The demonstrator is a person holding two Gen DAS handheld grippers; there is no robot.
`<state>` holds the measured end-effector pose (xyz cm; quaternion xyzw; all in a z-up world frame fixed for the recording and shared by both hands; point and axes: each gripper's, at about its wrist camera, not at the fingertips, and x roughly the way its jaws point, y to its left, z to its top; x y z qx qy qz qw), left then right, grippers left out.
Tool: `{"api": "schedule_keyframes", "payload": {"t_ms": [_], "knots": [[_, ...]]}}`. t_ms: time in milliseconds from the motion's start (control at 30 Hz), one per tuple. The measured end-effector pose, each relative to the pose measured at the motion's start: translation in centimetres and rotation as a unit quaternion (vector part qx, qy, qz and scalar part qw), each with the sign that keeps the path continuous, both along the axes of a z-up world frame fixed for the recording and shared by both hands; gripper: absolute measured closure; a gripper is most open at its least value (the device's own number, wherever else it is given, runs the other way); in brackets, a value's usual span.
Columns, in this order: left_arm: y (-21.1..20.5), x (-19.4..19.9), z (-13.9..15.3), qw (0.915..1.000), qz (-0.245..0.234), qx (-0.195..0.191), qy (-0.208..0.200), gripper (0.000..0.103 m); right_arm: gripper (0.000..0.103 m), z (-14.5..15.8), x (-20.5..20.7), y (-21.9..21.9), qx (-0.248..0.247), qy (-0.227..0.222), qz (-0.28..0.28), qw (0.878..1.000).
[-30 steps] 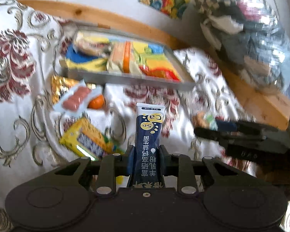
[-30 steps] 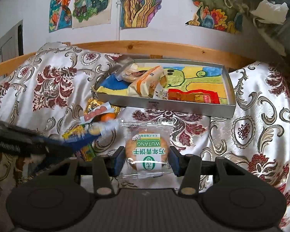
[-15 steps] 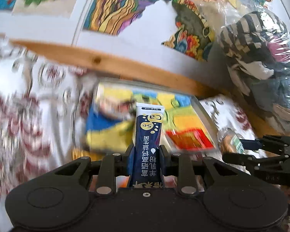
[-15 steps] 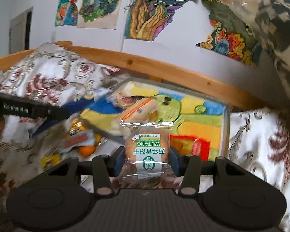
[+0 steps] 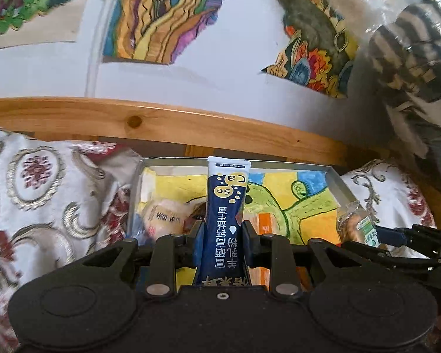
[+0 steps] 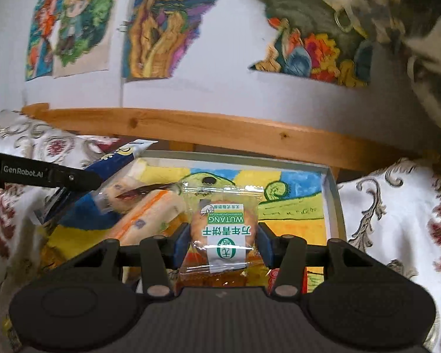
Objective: Organize snacks
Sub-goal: 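Carry blue stick packet with left tool while right tool carries round cake to tray, then open left tool over tray while right tool releases round cake into tray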
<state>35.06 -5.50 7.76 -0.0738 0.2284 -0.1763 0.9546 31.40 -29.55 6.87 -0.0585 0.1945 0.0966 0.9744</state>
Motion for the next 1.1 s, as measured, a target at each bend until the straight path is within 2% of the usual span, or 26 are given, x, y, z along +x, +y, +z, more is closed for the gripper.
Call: {"api": "schedule_keyframes", "payload": {"t_ms": [100,367,667,733,800,833,900,967,1100], "knots": [[-0.6,1.6,-0.9,0.9999,-0.001,-0.005,0.011,0.075,0.05,-0.7,0.9,-0.4,0.017,0.003,-0.01,1.0],[-1.4,3.8,-2.5,0.9999,0.002,-0.003,0.014,0.074,0.05,-3.2,1.8,-1.2,0.022,0.015,-0.034,0.999],[-1.8,4.1,-3.0,0.9997,0.014,0.0,0.018,0.071,0.046,-3.3,1.6,-1.1,0.024,0.011,-0.034,0.999],[-1.8,3.9,-3.0,0.9996,0.018,-0.002,0.021,0.062,0.039,-3.1,1.5,-0.9,0.023,0.011,-0.032,0.999],[-1.8,3.5,-2.9,0.9995,0.022,-0.003,0.023,0.042,0.027,-2.8,1.2,-0.7,0.022,0.007,-0.031,0.999],[-1.8,3.2,-2.8,0.9995,0.024,-0.005,0.019,0.04,0.025,-2.7,0.9,-0.7,0.022,0.003,-0.03,0.999],[-1.7,2.5,-2.6,0.9995,0.027,-0.009,0.014,0.024,0.018,-2.4,0.4,-0.5,0.021,-0.006,-0.028,0.999],[-1.6,1.6,-2.3,0.9994,0.032,-0.013,0.006,0.014,0.011,-2.1,-0.2,-0.3,0.02,-0.013,-0.027,0.999],[-1.1,-0.2,-1.6,0.9991,0.041,-0.011,-0.004,0.004,0.001,-1.5,-1.5,0.3,0.02,-0.029,-0.025,0.999]]}}
